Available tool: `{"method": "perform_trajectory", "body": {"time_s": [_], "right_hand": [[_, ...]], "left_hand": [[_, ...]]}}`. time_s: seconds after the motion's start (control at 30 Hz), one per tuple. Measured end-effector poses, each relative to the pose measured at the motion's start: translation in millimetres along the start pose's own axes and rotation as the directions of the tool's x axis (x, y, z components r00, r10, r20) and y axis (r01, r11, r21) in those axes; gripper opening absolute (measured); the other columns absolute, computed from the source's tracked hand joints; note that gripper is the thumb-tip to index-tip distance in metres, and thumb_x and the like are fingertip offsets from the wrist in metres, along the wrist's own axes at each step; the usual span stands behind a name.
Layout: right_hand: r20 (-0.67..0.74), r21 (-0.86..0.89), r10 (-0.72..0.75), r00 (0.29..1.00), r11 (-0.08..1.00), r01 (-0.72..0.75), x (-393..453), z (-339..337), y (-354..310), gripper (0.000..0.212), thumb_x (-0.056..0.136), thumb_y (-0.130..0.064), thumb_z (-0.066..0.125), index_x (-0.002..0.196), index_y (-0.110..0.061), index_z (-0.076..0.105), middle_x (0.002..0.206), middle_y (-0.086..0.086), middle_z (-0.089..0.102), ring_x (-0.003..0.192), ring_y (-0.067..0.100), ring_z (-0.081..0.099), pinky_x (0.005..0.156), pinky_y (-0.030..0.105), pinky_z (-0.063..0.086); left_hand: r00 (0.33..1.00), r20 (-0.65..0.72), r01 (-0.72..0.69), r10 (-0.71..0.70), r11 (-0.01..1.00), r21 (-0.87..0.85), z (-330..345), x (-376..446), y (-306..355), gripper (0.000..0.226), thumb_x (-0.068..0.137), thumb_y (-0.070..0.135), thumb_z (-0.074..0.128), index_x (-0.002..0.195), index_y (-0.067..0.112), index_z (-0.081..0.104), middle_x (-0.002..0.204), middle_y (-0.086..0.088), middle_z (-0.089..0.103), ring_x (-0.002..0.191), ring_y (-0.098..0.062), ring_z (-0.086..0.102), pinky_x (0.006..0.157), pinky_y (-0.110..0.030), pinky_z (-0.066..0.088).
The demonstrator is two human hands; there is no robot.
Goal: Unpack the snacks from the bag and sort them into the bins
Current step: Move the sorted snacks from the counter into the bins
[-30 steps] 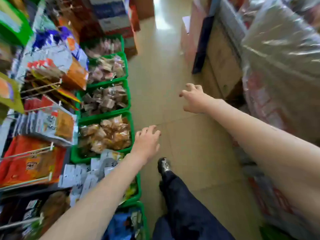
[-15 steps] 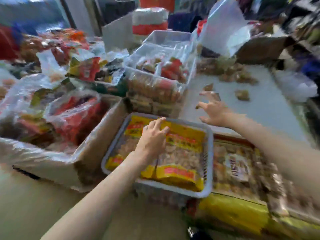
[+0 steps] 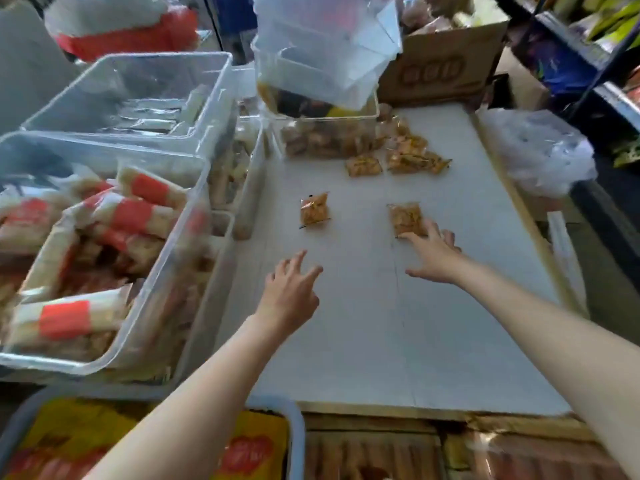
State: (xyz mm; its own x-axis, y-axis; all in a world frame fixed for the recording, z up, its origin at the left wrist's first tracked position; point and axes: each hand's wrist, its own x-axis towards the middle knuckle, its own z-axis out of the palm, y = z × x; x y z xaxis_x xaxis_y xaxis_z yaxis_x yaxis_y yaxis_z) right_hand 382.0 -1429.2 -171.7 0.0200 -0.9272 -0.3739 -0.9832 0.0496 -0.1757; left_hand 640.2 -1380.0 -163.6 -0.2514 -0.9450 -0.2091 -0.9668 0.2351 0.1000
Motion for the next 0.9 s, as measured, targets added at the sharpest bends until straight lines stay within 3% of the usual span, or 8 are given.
{"method": "perform_trajectory", "body": {"time_s": [0.13, 0.23, 0.43, 0.5, 0.6, 0.7, 0.8, 0.9], "right_hand": [[-0.048, 0.119, 0.036, 0.998, 0.992, -0.03, 79.1, -5.2, 33.8, 0.069, 0.086, -0.036, 0.063, 0.144, -0.035, 0.025, 0.155, 0.007, -0.007, 0.136, 0.044, 0.008, 0.107, 0.052, 0.025], [-0.143, 0.157, 0.061, 0.988, 0.987, -0.038, 137.5, -12.3, 46.7, 0.07, 0.086, -0.041, 0.061, 0.144, -0.04, 0.023, 0.156, 0.01, -0.008, 0.137, 0.046, 0.004, 0.108, 0.054, 0.023], [-0.297, 0.177, 0.097, 0.95, 0.983, -0.045, 230.6, -25.2, 58.3, 0.08, 0.083, -0.044, 0.065, 0.146, -0.045, 0.015, 0.155, 0.007, -0.022, 0.137, 0.052, -0.012, 0.11, 0.062, 0.007], [-0.322, 0.199, 0.11, 0.941, 0.979, -0.046, 258.1, -30.6, 59.2, 0.086, 0.08, -0.048, 0.067, 0.146, -0.048, 0.012, 0.155, 0.008, -0.024, 0.136, 0.054, -0.016, 0.11, 0.063, 0.003], [-0.255, 0.198, 0.143, 0.956, 0.976, -0.093, 291.2, -42.8, 62.3, 0.093, 0.077, -0.053, 0.068, 0.145, -0.05, 0.006, 0.154, 0.007, -0.026, 0.136, 0.054, -0.015, 0.107, 0.067, 0.005], [-0.147, 0.129, 0.12, 0.982, 0.986, -0.101, 311.1, -47.9, 65.8, 0.094, 0.076, -0.059, 0.066, 0.146, -0.049, 0.004, 0.154, 0.009, -0.027, 0.138, 0.054, -0.004, 0.109, 0.066, 0.01], [-0.094, 0.117, 0.04, 0.995, 0.993, -0.029, 328.3, -51.7, 53.3, 0.089, 0.074, -0.073, 0.054, 0.146, -0.046, 0.011, 0.156, 0.011, -0.021, 0.141, 0.048, 0.0, 0.113, 0.06, 0.009], [-0.092, 0.174, 0.071, 0.993, 0.983, -0.054, 338.3, -50.6, 23.9, 0.106, 0.061, -0.089, 0.044, 0.149, -0.034, 0.019, 0.157, 0.014, -0.014, 0.141, 0.047, -0.004, 0.112, 0.063, 0.007]], "left_hand": [[0.998, 0.048, -0.033, 0.029, 0.997, 0.069, 9.5, 96.9, 9.8, 0.059, 0.093, 0.034, 0.048, 0.146, 0.037, 0.022, 0.157, -0.007, 0.003, 0.141, -0.036, 0.012, 0.106, -0.049, 0.031], [0.999, 0.049, -0.003, 0.0, 0.998, 0.069, 20.4, 160.6, 14.7, 0.066, 0.089, 0.045, 0.054, 0.145, 0.043, 0.018, 0.157, -0.006, -0.009, 0.141, -0.042, -0.003, 0.102, -0.059, 0.032], [0.969, 0.141, 0.192, -0.202, 0.978, 0.082, 42.4, 251.0, 18.8, 0.095, 0.073, 0.071, 0.058, 0.144, 0.05, -0.002, 0.153, -0.011, -0.025, 0.134, -0.056, -0.017, 0.102, -0.072, 0.005], [0.957, 0.182, 0.225, -0.228, 0.974, 0.032, 51.8, 269.8, 16.2, 0.102, 0.067, 0.075, 0.06, 0.143, 0.052, -0.004, 0.153, -0.011, -0.026, 0.134, -0.056, -0.017, 0.102, -0.072, 0.007], [0.956, 0.236, 0.163, -0.172, 0.985, 0.059, 55.8, 296.0, 13.4, 0.112, 0.055, 0.082, 0.061, 0.141, 0.056, -0.005, 0.154, -0.012, -0.021, 0.136, -0.055, -0.011, 0.103, -0.072, 0.016], [0.941, 0.303, 0.107, -0.148, 0.984, 0.145, 52.3, 312.9, 14.3, 0.118, 0.047, 0.084, 0.062, 0.14, 0.058, -0.005, 0.155, -0.013, -0.014, 0.135, -0.058, -0.006, 0.102, -0.072, 0.02], [0.934, 0.325, 0.096, -0.151, 0.979, 0.18, 49.8, 318.1, 15.9, 0.12, 0.046, 0.084, 0.064, 0.139, 0.058, -0.007, 0.155, -0.015, -0.01, 0.134, -0.059, -0.002, 0.103, -0.07, 0.02], [0.931, 0.331, 0.101, -0.156, 0.979, 0.177, 48.1, 318.1, 17.8, 0.121, 0.047, 0.083, 0.064, 0.141, 0.055, -0.007, 0.155, -0.015, -0.007, 0.133, -0.06, 0.0, 0.102, -0.07, 0.021]]}}
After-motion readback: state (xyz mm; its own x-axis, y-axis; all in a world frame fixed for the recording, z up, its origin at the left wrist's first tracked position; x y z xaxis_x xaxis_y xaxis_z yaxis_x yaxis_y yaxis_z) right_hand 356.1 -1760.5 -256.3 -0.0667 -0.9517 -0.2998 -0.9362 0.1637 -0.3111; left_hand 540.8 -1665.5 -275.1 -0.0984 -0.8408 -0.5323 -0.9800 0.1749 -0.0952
